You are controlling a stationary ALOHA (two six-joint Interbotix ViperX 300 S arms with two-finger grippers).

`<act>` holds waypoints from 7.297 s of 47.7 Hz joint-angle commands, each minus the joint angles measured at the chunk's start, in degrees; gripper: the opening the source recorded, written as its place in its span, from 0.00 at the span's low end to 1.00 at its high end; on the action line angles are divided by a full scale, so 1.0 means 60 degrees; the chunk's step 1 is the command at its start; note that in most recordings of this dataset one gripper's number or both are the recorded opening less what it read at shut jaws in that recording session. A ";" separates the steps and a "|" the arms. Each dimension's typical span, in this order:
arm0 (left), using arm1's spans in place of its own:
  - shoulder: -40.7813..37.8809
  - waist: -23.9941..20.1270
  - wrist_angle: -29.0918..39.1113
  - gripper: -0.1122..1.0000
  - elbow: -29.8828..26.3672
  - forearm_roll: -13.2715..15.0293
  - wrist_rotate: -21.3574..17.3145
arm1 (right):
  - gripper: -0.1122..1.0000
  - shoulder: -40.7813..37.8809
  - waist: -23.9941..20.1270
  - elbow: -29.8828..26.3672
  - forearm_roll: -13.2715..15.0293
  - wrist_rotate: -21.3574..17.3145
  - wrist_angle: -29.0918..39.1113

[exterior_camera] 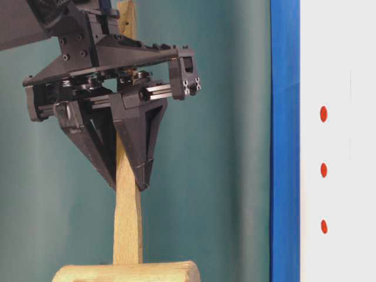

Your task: Hit the mark with a hammer.

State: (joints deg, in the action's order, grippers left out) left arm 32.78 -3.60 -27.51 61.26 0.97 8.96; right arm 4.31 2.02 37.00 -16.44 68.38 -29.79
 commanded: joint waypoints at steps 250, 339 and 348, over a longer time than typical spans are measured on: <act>0.5566 0.0410 0.5962 0.92 0.1304 -0.0044 -0.2256 | 0.12 0.1685 0.0381 0.0264 -0.7427 -0.1421 0.4746; 0.5537 0.0410 0.5991 0.92 0.1392 -0.0044 -0.2256 | 0.12 0.2827 0.0703 0.1890 -0.8481 -0.1362 0.3267; 0.5537 0.0410 0.5991 0.92 0.1392 -0.0059 -0.2256 | 0.12 0.3062 0.0674 0.2139 -0.8496 -0.1362 0.3223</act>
State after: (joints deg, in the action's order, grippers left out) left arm 66.62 -1.05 8.70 70.31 0.62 -4.66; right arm 21.45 6.33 50.63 -67.59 60.29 -9.84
